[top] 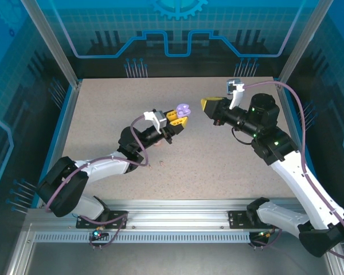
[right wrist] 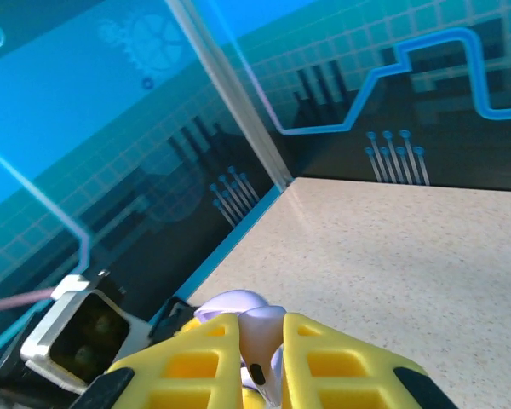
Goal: Insert the wireless bluetooth earbuds into the charging case
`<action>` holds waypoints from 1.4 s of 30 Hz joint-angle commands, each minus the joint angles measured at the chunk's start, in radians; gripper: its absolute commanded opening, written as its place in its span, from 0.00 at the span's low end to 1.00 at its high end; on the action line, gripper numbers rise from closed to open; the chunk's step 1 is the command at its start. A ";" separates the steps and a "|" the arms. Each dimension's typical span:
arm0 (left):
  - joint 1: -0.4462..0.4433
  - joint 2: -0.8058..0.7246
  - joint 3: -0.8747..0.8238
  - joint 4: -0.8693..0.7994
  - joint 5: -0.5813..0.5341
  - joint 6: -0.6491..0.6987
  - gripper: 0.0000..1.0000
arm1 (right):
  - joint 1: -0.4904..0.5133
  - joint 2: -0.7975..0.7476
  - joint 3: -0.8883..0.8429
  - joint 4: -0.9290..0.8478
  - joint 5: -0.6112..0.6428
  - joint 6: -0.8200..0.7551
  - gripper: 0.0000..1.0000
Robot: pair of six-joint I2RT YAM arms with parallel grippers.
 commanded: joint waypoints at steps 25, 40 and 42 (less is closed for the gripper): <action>-0.003 -0.032 0.050 -0.017 0.068 -0.012 0.00 | 0.133 0.075 0.053 -0.052 0.051 -0.231 0.13; -0.007 -0.027 0.050 -0.016 0.066 -0.012 0.00 | 0.135 0.106 0.021 -0.032 0.051 -0.215 0.13; -0.007 -0.027 0.050 -0.017 0.068 -0.012 0.00 | 0.135 0.106 0.019 -0.034 0.051 -0.215 0.13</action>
